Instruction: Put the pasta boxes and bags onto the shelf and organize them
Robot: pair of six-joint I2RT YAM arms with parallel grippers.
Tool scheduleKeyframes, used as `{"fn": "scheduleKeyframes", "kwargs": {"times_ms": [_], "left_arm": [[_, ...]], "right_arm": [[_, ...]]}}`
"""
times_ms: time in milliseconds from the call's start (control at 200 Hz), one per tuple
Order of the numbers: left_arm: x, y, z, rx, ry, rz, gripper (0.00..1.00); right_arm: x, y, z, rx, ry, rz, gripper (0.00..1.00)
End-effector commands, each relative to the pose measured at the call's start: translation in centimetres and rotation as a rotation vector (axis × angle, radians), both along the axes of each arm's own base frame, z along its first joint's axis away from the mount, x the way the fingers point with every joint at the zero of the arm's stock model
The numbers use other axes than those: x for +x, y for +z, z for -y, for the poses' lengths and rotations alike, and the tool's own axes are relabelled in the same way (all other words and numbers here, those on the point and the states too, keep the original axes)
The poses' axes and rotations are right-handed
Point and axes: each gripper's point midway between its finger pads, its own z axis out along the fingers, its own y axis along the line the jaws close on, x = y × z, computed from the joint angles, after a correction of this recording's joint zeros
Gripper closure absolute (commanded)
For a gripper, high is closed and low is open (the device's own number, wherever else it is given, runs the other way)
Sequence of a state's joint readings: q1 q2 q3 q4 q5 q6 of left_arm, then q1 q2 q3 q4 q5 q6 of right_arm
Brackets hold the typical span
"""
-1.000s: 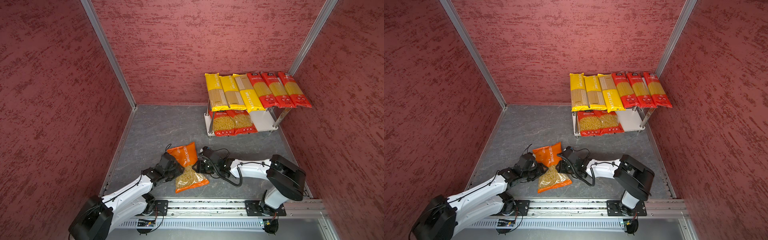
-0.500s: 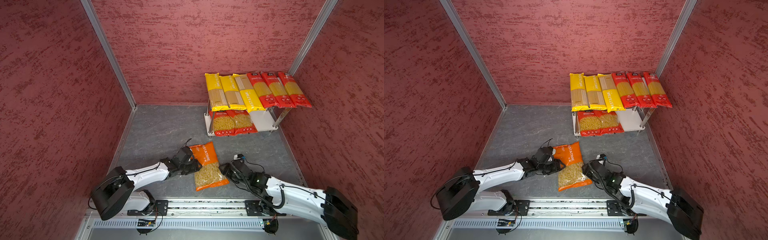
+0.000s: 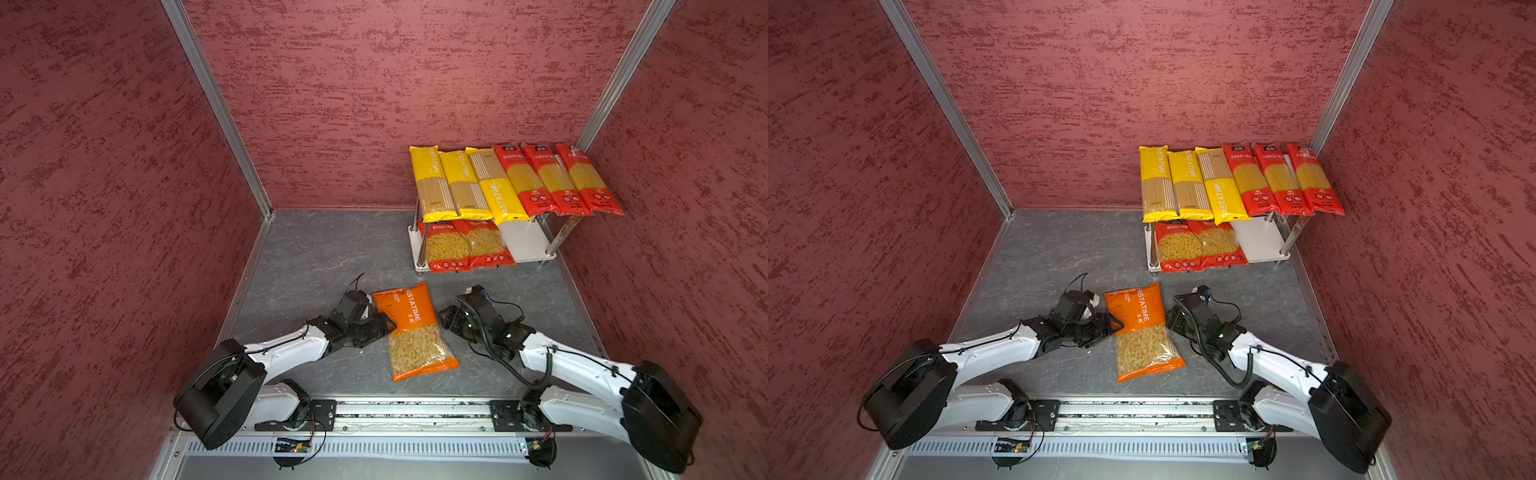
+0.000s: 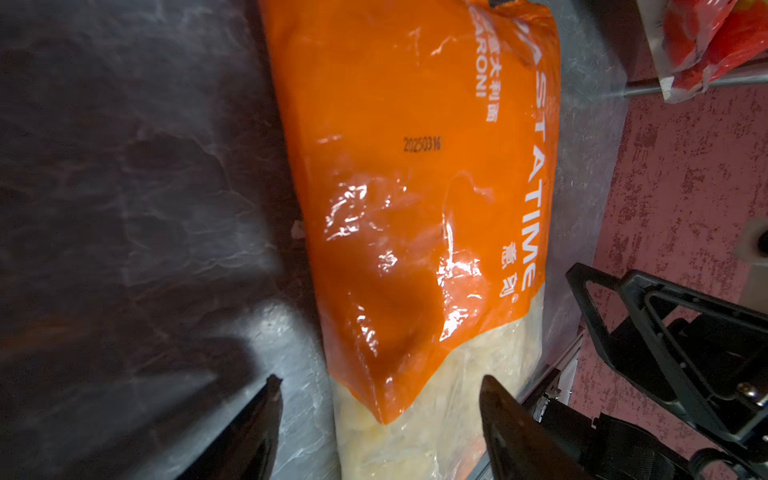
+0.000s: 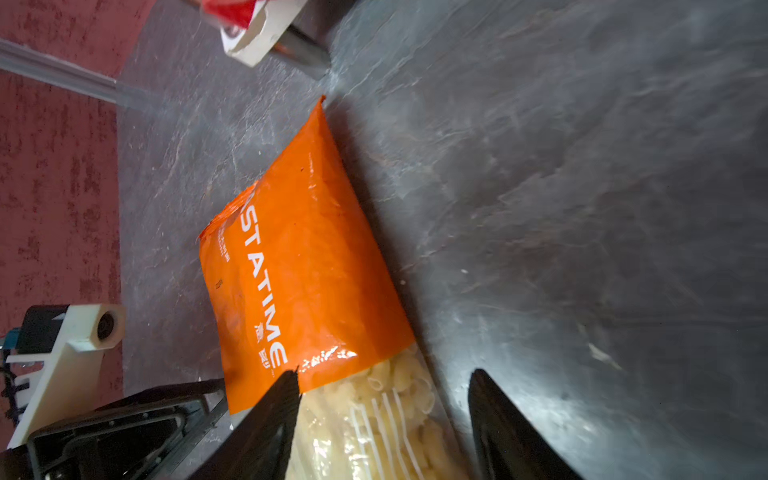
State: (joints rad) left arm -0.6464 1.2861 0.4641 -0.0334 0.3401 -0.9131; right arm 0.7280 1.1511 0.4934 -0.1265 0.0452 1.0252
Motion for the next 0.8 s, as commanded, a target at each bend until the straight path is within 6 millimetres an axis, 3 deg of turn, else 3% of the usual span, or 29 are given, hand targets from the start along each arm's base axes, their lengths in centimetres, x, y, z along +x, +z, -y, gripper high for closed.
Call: {"fn": "scheduleKeyframes", "kwargs": {"times_ms": [0, 160, 296, 326, 511, 596, 797], "left_arm": [[0.4, 0.2, 1.4, -0.035, -0.004, 0.009, 0.26], [0.2, -0.6, 1.9, -0.028, -0.007, -0.009, 0.31], [0.3, -1.1, 2.0, -0.016, -0.002, -0.002, 0.36], [0.3, -1.2, 2.1, -0.019, -0.002, -0.002, 0.38], [0.4, -0.5, 2.4, -0.039, -0.008, 0.021, 0.47], [0.6, 0.4, 2.5, -0.057, -0.015, 0.052, 0.52], [0.0, 2.1, 3.3, -0.123, -0.060, 0.081, 0.64]], "right_arm": [[1.0, 0.8, -3.0, 0.065, 0.119, 0.037, 0.33], [1.2, -1.6, -5.3, 0.106, 0.180, -0.020, 0.34], [0.9, -2.4, -6.1, 0.151, 0.205, -0.036, 0.37], [0.6, -3.4, -6.1, 0.148, 0.211, -0.059, 0.38], [0.0, -2.7, -6.6, 0.210, 0.237, -0.039, 0.53], [0.0, -0.8, -6.9, 0.267, 0.250, 0.006, 0.63], [-0.6, 1.0, -7.0, 0.366, 0.234, 0.043, 0.79]]}}
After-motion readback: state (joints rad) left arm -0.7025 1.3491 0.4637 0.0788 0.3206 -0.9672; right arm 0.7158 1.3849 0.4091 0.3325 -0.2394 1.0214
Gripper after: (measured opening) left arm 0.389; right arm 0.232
